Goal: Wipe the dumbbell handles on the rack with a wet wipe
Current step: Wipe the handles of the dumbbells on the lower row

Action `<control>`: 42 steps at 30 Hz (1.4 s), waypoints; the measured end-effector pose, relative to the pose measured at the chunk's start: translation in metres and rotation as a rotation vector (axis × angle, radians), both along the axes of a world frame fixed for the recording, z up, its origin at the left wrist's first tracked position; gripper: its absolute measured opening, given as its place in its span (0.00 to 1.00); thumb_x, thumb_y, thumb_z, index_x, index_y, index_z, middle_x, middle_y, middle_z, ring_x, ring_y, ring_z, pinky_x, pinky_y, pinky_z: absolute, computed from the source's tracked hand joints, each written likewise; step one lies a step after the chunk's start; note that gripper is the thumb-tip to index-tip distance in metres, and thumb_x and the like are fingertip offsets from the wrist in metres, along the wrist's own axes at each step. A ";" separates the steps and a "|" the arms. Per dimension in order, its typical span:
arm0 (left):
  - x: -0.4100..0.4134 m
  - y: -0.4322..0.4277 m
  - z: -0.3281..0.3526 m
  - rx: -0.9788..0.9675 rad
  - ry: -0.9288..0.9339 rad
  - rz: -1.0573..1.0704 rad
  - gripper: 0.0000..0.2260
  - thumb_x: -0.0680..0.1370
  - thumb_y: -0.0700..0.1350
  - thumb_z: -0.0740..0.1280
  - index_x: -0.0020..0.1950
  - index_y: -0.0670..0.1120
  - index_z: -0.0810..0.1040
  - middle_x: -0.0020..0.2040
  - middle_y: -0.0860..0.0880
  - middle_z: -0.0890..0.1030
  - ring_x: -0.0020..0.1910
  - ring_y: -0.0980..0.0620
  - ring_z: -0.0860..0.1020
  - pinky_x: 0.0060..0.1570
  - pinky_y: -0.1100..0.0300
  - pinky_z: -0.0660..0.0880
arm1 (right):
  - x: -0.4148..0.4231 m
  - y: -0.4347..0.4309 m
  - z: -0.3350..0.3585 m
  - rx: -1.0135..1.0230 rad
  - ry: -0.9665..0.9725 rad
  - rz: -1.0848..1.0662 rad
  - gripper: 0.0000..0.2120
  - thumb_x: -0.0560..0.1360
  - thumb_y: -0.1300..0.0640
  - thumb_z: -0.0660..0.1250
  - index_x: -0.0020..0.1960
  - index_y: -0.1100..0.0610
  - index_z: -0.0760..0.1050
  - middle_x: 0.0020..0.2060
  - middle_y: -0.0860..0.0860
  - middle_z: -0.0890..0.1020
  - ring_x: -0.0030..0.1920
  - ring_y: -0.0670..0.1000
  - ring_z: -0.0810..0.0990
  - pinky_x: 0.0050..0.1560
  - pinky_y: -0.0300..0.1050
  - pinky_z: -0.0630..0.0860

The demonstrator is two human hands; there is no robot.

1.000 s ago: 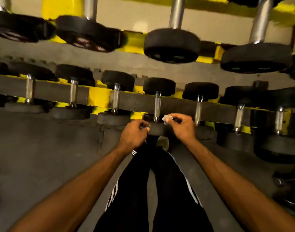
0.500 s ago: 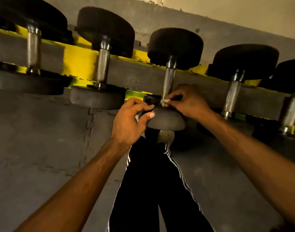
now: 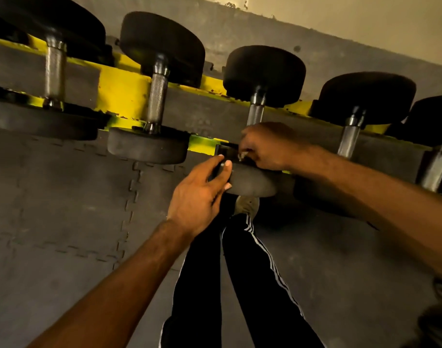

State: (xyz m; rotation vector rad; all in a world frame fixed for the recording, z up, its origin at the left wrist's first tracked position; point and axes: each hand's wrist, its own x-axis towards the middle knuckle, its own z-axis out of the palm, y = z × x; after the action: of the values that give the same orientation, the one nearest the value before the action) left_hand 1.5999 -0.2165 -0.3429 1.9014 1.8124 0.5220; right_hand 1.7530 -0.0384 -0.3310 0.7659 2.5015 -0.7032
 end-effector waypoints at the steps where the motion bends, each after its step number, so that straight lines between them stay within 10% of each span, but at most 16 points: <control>1: 0.000 -0.001 0.000 0.007 0.007 -0.019 0.19 0.81 0.47 0.65 0.72 0.45 0.76 0.70 0.41 0.75 0.64 0.44 0.75 0.52 0.53 0.79 | 0.004 0.000 -0.002 0.001 0.020 -0.002 0.07 0.75 0.57 0.68 0.49 0.52 0.84 0.49 0.52 0.82 0.51 0.58 0.81 0.49 0.46 0.76; 6: -0.010 0.006 0.004 -0.016 0.022 -0.090 0.20 0.82 0.52 0.62 0.70 0.46 0.78 0.68 0.43 0.77 0.63 0.44 0.75 0.52 0.53 0.79 | -0.023 -0.005 -0.017 0.094 -0.001 -0.029 0.03 0.74 0.57 0.67 0.45 0.53 0.80 0.45 0.52 0.80 0.48 0.58 0.81 0.39 0.42 0.63; 20: -0.021 0.015 0.002 -0.021 -0.021 -0.125 0.19 0.78 0.52 0.66 0.67 0.47 0.80 0.63 0.45 0.79 0.59 0.44 0.79 0.51 0.53 0.80 | -0.054 0.006 0.003 0.088 -0.213 0.157 0.06 0.75 0.58 0.66 0.48 0.54 0.82 0.46 0.54 0.83 0.50 0.58 0.82 0.40 0.44 0.67; 25: -0.022 0.014 0.001 -0.056 -0.037 -0.119 0.20 0.79 0.53 0.66 0.69 0.48 0.79 0.65 0.45 0.78 0.61 0.45 0.78 0.52 0.51 0.81 | 0.009 -0.005 0.004 -0.083 -0.027 -0.186 0.03 0.75 0.55 0.69 0.47 0.50 0.81 0.44 0.49 0.80 0.45 0.51 0.78 0.45 0.45 0.73; 31: -0.022 0.013 -0.001 -0.021 -0.062 -0.105 0.19 0.79 0.51 0.66 0.68 0.47 0.80 0.64 0.45 0.79 0.61 0.45 0.77 0.54 0.54 0.79 | 0.031 -0.023 -0.017 -0.581 0.043 -1.206 0.07 0.74 0.59 0.73 0.44 0.47 0.80 0.44 0.45 0.82 0.50 0.47 0.80 0.58 0.47 0.77; 36: -0.020 0.010 -0.003 0.006 -0.096 -0.073 0.19 0.78 0.49 0.68 0.68 0.47 0.80 0.64 0.45 0.78 0.60 0.45 0.77 0.54 0.53 0.80 | 0.015 -0.014 -0.030 -0.640 -0.038 -1.191 0.16 0.79 0.66 0.63 0.65 0.56 0.77 0.50 0.48 0.76 0.49 0.45 0.75 0.52 0.38 0.70; 42: -0.020 0.010 -0.003 -0.023 -0.114 -0.072 0.20 0.78 0.51 0.67 0.69 0.48 0.79 0.64 0.45 0.78 0.61 0.45 0.77 0.53 0.51 0.80 | 0.037 -0.004 -0.029 -0.702 -0.037 -1.057 0.12 0.76 0.63 0.70 0.58 0.54 0.81 0.49 0.46 0.82 0.49 0.43 0.78 0.46 0.36 0.73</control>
State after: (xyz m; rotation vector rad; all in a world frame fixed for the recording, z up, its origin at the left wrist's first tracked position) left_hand 1.5796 -0.2062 -0.3460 1.8743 1.6649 0.5706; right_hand 1.7895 -0.0427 -0.3603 1.7252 1.4426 -1.7231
